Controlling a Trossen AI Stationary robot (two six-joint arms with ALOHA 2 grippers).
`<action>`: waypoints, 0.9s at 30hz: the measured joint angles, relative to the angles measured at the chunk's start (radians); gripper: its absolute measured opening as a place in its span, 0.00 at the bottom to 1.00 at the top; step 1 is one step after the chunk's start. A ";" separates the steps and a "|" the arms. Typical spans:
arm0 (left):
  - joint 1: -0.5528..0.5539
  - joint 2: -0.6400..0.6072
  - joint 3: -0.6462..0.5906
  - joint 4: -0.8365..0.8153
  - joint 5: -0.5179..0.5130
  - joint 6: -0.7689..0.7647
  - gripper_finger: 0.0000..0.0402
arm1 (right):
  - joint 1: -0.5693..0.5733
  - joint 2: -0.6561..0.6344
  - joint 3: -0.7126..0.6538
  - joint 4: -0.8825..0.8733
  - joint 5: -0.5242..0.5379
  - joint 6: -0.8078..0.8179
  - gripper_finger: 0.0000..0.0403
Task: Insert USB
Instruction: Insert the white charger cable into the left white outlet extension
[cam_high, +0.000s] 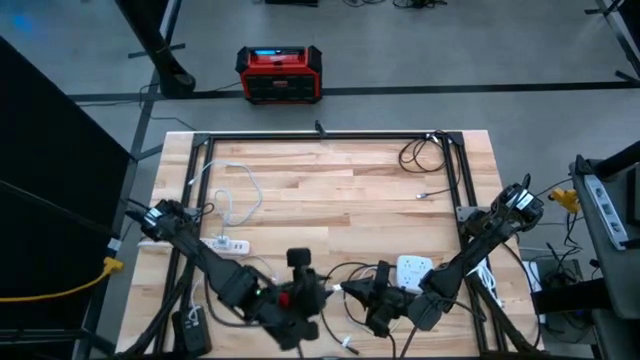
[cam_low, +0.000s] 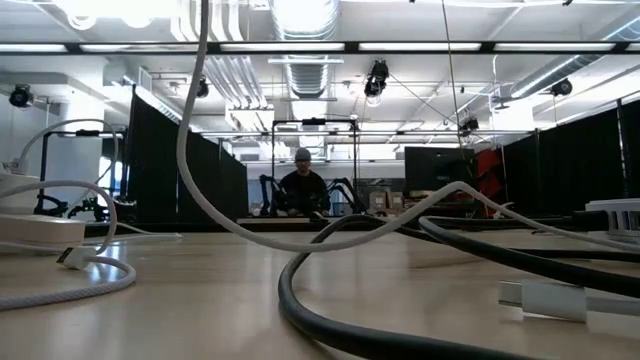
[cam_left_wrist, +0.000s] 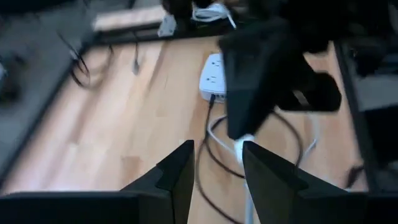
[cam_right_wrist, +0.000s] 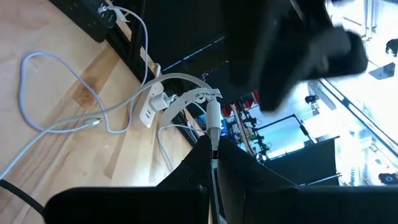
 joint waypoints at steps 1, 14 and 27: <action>0.018 -0.010 0.000 0.000 0.039 -0.049 0.31 | 0.000 0.000 0.000 0.000 -0.001 0.000 0.00; 0.222 -0.011 0.000 0.081 0.669 -0.266 0.31 | 0.017 0.000 0.000 0.000 0.003 -0.130 0.00; 0.227 -0.011 0.000 0.124 0.838 -0.304 0.31 | 0.058 0.000 0.000 0.008 0.083 -0.372 0.00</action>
